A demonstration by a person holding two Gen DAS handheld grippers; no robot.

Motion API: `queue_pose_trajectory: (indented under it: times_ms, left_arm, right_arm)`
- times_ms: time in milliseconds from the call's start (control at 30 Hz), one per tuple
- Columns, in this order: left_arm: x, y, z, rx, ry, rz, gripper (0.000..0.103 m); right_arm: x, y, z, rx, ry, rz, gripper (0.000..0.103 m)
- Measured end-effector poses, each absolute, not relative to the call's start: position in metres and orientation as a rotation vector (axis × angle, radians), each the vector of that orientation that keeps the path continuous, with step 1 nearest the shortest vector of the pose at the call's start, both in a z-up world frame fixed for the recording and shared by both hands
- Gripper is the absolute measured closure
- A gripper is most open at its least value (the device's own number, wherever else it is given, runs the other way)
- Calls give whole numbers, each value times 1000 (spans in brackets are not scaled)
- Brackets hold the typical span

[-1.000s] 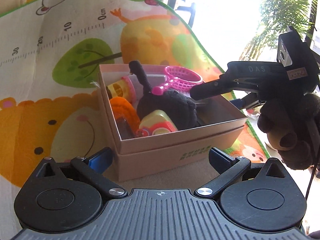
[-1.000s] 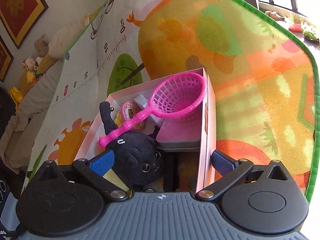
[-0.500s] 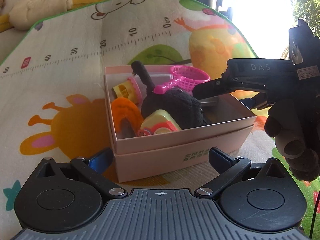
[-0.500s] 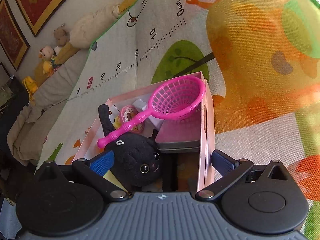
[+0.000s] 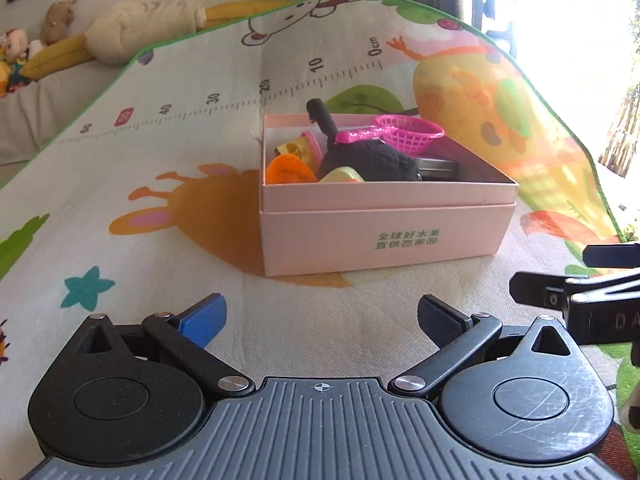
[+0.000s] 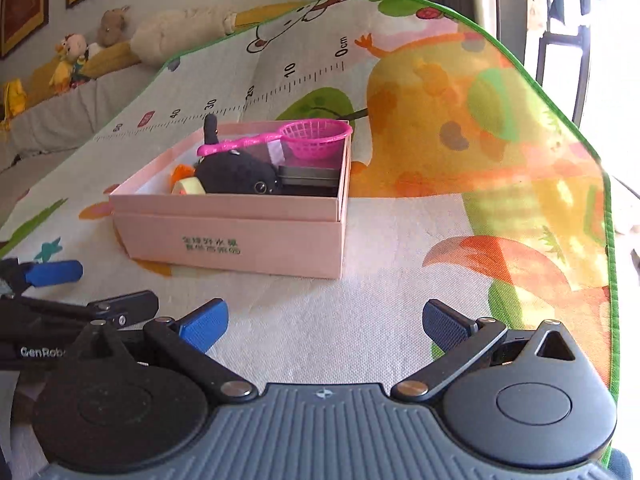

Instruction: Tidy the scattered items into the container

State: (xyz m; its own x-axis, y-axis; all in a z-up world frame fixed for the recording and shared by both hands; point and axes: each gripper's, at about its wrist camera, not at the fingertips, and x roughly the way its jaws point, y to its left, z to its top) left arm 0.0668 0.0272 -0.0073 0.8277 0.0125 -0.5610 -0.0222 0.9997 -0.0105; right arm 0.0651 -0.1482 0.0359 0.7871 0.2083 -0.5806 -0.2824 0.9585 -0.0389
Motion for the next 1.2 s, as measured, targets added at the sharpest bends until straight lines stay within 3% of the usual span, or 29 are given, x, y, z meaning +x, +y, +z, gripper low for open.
queue_pose_trajectory:
  times_ms: [267, 1200]
  left_arm:
    - [81, 34, -15, -27, 691, 103, 0]
    - [80, 34, -16, -29, 693, 102, 0]
  right_arm:
    - [77, -152, 17, -110, 725, 183, 0]
    - [88, -152, 9, -67, 682, 202, 0]
